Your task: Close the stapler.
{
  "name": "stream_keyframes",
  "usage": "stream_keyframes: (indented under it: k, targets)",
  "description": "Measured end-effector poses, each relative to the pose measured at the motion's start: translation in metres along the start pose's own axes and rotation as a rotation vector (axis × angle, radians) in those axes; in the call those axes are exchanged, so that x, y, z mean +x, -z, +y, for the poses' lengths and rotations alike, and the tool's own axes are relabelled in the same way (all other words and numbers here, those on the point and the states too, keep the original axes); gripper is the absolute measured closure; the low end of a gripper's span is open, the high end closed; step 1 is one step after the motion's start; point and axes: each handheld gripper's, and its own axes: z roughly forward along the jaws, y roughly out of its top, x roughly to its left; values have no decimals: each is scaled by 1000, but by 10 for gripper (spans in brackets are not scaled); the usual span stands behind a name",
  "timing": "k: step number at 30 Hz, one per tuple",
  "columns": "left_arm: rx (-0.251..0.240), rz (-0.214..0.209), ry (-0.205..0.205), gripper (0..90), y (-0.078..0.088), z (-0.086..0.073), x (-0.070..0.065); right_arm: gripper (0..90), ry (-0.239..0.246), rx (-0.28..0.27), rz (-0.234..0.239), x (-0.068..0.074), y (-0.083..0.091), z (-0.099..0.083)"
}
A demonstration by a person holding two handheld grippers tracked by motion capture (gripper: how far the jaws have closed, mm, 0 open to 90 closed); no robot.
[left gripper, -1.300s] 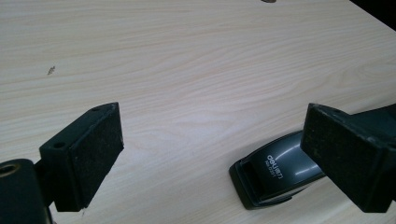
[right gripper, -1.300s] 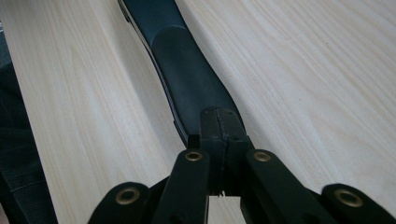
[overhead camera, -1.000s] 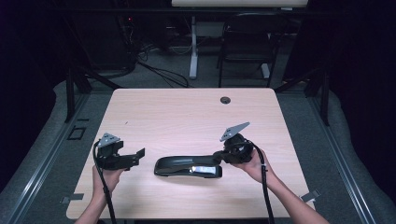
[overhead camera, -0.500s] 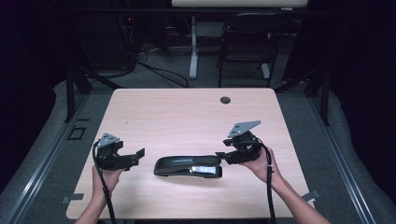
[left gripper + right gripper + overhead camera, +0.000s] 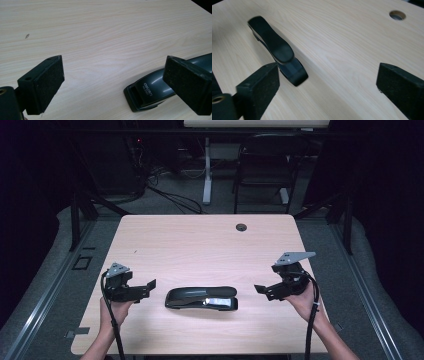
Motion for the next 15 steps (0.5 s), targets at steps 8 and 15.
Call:
stream_keyframes:
  k: [8, 15]
  targets:
    - [0, 19, 15, 13, -2, 0, 3, 0, -80, 89, -51, -17, -3, -34]
    - [14, 63, 16, 18, -8, -1, 7, 0, -42, 178, -88, -17, -19, -39]
